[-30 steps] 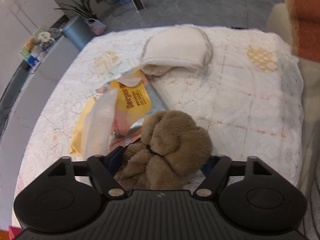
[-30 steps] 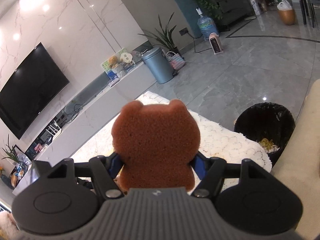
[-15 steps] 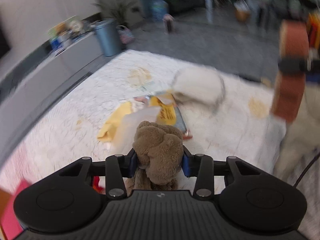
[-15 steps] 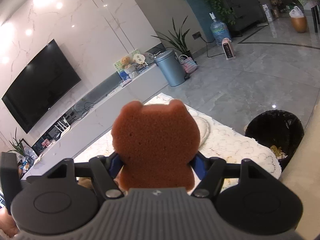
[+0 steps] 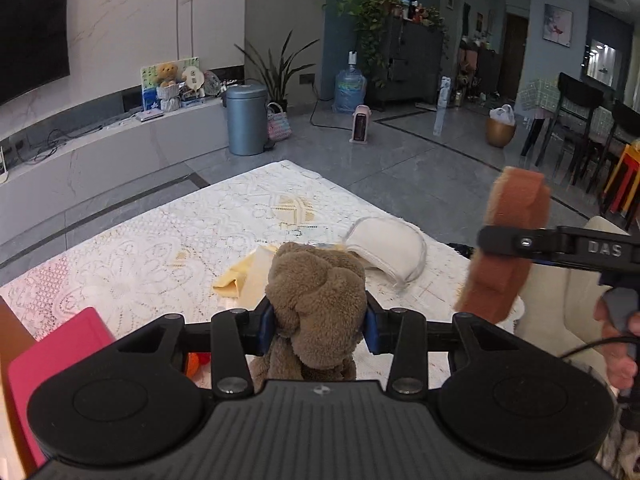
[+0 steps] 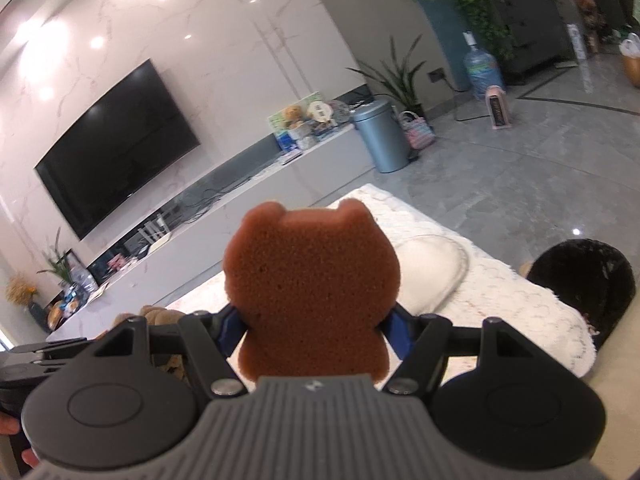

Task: Organize soft objects

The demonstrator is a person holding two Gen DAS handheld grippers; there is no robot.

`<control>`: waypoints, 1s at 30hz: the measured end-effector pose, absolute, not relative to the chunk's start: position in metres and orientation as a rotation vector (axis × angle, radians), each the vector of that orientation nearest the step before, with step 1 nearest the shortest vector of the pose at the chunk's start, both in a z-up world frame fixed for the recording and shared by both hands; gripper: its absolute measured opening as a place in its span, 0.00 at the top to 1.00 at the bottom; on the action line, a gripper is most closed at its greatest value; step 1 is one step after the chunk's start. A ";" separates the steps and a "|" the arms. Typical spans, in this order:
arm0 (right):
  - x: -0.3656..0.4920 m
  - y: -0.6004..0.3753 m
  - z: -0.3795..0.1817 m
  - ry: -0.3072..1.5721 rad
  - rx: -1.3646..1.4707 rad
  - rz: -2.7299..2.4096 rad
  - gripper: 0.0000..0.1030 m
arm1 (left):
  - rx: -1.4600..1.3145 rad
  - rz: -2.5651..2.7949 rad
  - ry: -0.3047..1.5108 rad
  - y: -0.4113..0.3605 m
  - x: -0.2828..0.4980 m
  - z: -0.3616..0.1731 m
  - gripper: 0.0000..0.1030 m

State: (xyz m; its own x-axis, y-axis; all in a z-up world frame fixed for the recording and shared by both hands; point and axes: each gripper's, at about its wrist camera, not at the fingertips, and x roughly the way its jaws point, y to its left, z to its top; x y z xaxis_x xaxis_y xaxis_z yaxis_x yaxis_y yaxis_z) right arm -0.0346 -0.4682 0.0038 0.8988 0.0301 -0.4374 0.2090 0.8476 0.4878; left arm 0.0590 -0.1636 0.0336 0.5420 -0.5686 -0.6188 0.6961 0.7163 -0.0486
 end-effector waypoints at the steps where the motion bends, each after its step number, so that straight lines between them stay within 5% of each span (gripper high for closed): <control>1: -0.034 -0.466 0.005 0.451 0.559 -0.076 0.33 | 0.205 -0.754 0.641 -0.159 0.056 0.036 0.54; 14: -0.041 -0.435 0.037 0.408 0.576 0.126 0.33 | -0.209 -0.595 0.585 -0.045 0.039 0.066 0.54; 30: -0.027 -0.308 0.115 0.416 0.530 0.469 0.33 | -0.272 -0.248 0.438 0.088 0.024 0.060 0.53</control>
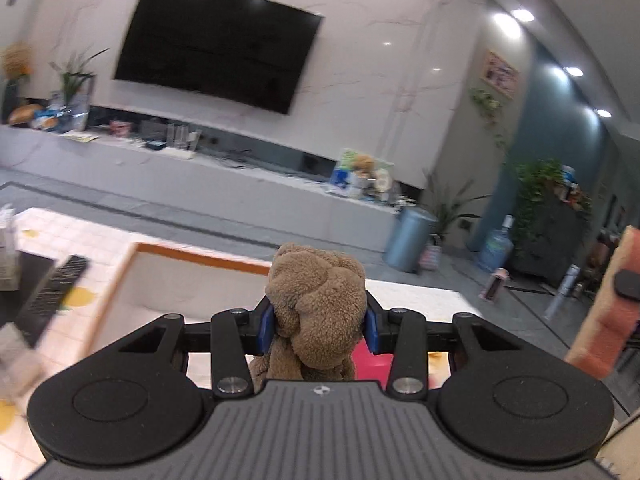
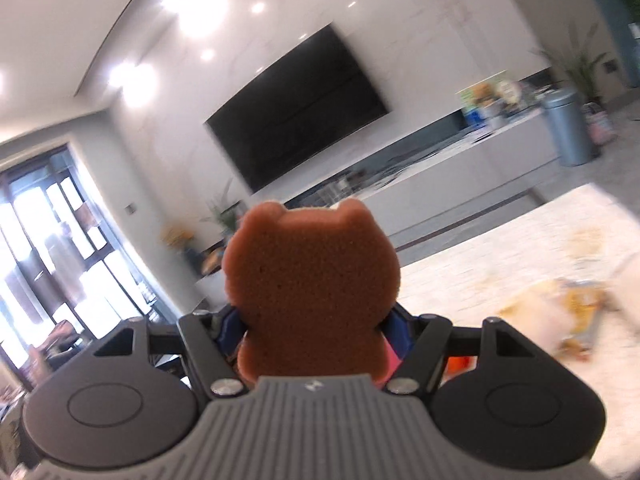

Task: Organize soft objects

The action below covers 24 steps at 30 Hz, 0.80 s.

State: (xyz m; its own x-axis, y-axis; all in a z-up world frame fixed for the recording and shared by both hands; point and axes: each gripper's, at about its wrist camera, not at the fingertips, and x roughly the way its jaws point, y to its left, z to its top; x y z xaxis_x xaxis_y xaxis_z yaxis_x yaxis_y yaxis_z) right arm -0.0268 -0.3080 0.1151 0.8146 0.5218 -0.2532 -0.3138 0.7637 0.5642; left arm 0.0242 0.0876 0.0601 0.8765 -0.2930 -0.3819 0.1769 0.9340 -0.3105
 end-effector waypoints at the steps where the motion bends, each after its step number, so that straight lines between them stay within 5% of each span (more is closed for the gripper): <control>1: -0.023 -0.295 0.118 0.426 0.519 0.490 0.33 | -0.283 -0.234 0.444 0.096 0.027 0.058 0.53; 20: 0.080 -0.105 0.088 0.641 0.199 0.556 0.33 | -0.648 -0.219 0.570 0.221 0.114 0.038 0.53; 24: 0.113 -0.090 0.075 0.686 0.160 0.555 0.33 | -0.436 -0.196 0.609 0.204 0.133 0.035 0.53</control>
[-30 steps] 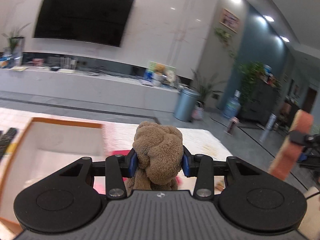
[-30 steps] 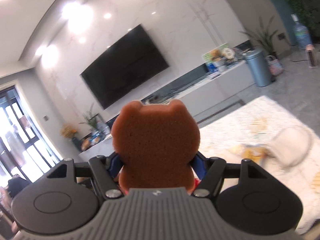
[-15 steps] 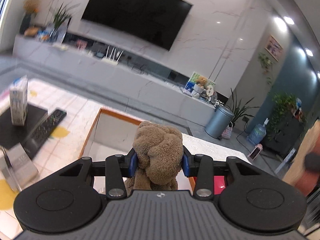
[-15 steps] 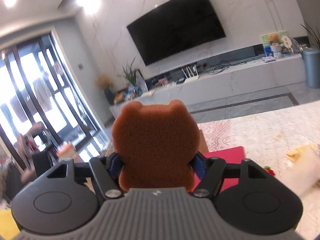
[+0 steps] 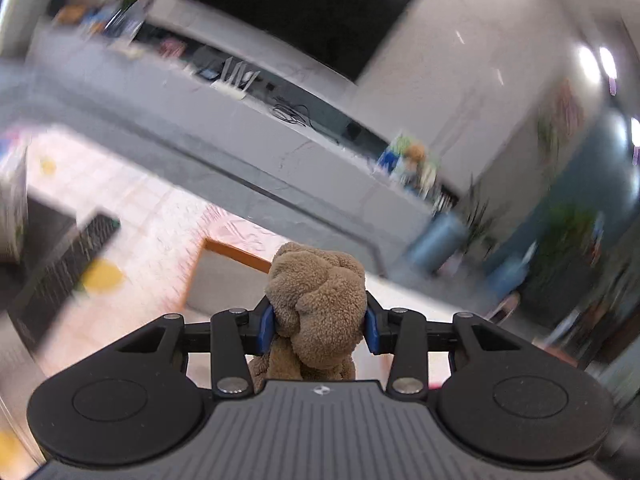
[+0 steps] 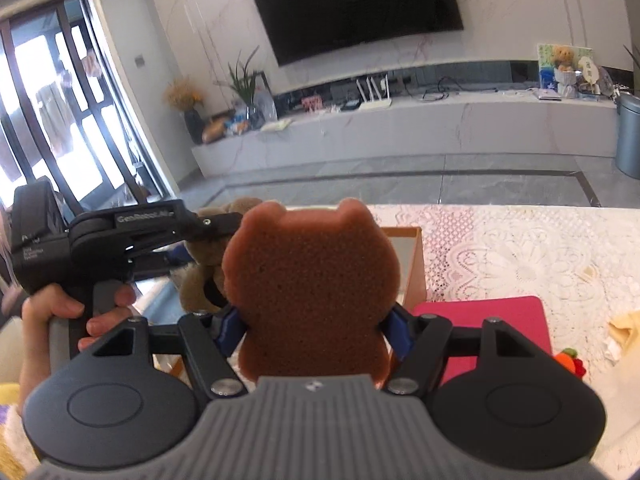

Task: Organize soft objects

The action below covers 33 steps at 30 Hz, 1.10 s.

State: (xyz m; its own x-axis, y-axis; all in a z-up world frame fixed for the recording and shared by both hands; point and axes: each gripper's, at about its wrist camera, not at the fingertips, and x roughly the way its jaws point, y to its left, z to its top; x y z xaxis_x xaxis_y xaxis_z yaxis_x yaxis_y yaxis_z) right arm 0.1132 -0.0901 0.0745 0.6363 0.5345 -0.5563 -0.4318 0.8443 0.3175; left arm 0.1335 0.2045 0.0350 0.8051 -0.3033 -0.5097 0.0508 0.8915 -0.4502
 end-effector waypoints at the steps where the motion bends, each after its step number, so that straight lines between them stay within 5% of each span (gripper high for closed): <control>1: 0.120 -0.085 0.071 0.700 0.127 0.550 0.33 | -0.376 -0.180 0.634 0.200 0.137 0.031 0.53; 19: 0.154 -0.045 0.042 0.766 0.012 0.585 0.34 | -0.370 -0.043 0.858 0.204 0.153 -0.004 0.49; 24: 0.153 -0.051 0.038 0.769 0.037 0.576 0.34 | -0.383 -0.040 0.765 0.204 0.141 0.004 0.17; 33: 0.158 -0.052 0.033 0.794 0.053 0.539 0.34 | -0.127 -0.068 0.615 0.177 0.114 0.037 0.14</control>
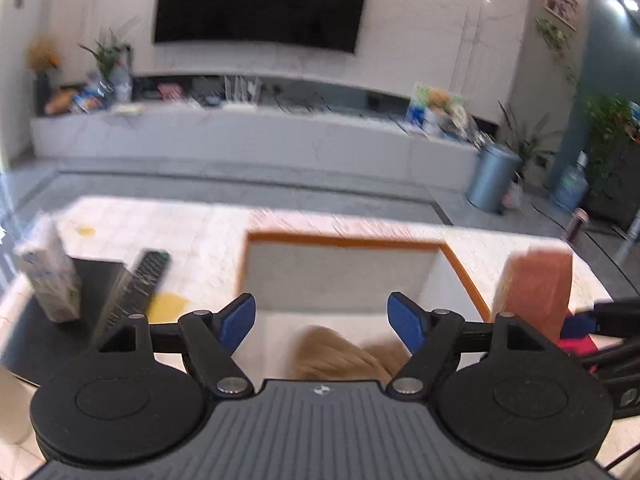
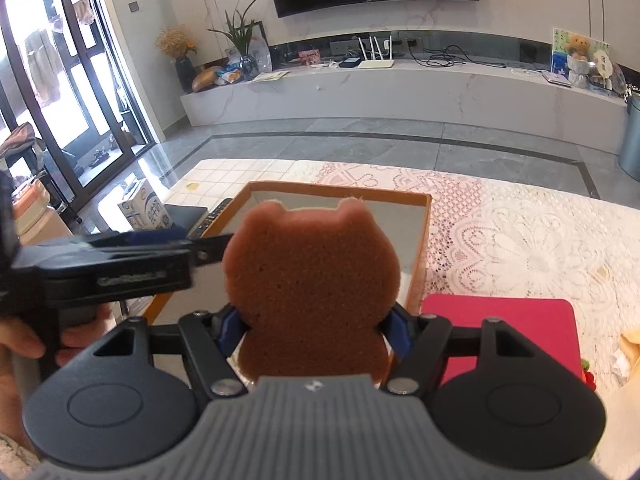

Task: Organize soft objects
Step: 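Open left tool over the box while right tool lowers the bear sponge into it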

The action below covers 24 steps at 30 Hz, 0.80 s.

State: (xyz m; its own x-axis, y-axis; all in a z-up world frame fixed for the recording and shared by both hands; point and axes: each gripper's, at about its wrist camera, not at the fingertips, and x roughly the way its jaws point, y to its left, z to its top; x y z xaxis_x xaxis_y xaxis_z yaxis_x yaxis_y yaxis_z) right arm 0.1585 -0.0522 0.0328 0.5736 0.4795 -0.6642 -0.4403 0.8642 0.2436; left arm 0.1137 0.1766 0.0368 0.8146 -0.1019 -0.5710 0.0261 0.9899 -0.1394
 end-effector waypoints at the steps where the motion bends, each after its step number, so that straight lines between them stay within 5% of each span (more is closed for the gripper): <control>1: 0.159 -0.052 0.032 0.800 0.047 0.536 0.34 | -0.144 -0.049 0.599 0.180 0.111 0.043 0.14; 8: 0.169 -0.031 0.021 0.854 -0.019 0.499 0.34 | -0.272 0.038 0.543 0.213 0.098 0.063 0.13; 24: 0.222 0.052 0.017 0.821 -0.082 0.478 0.34 | -0.310 0.143 0.682 0.240 0.119 0.020 0.13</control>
